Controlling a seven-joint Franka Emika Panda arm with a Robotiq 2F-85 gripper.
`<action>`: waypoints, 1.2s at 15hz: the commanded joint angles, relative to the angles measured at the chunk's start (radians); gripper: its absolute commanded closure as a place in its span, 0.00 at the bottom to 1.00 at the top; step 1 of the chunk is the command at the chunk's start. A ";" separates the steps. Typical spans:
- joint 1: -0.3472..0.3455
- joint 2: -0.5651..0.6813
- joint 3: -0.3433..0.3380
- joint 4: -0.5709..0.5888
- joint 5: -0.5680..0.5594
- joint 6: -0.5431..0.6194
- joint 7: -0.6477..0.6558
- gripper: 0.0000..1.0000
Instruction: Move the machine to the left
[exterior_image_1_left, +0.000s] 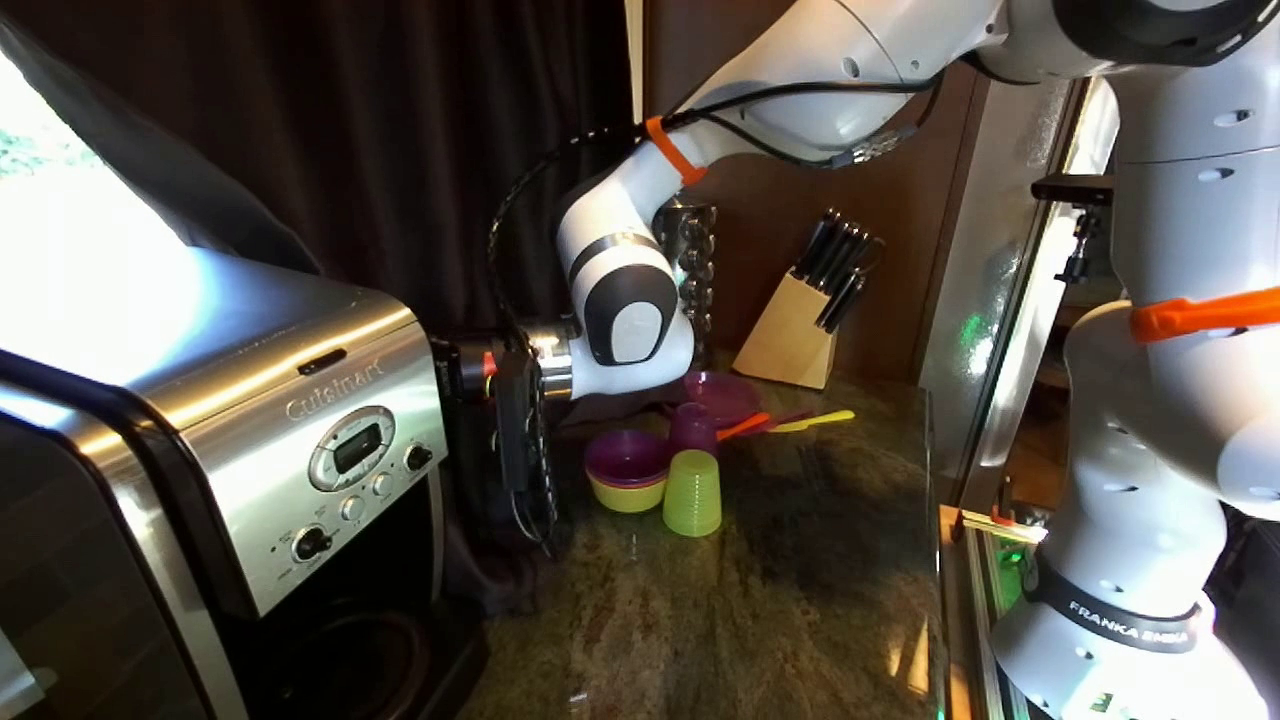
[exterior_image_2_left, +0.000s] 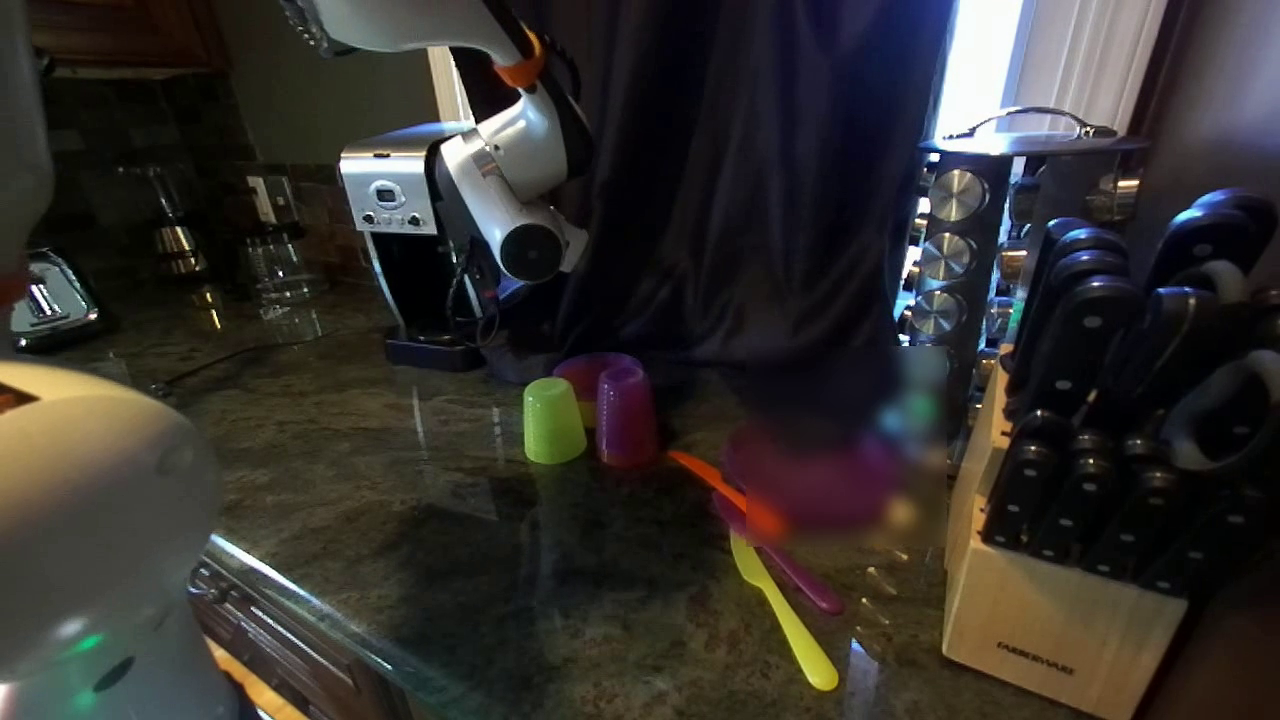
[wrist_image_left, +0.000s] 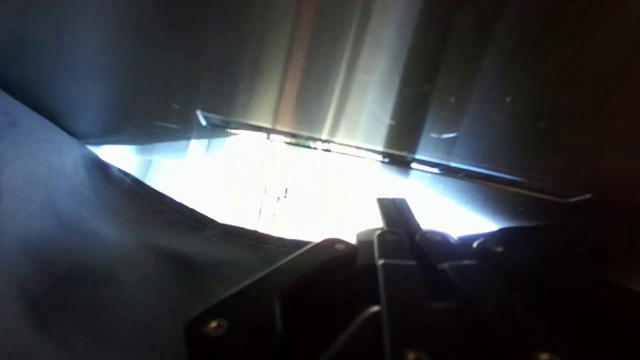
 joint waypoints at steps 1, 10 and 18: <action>-0.018 0.061 -0.012 0.087 0.025 0.019 0.001 1.00; -0.057 0.140 0.072 0.161 0.005 -0.005 -0.056 1.00; 0.002 0.148 0.042 0.167 -0.048 -0.024 -0.048 1.00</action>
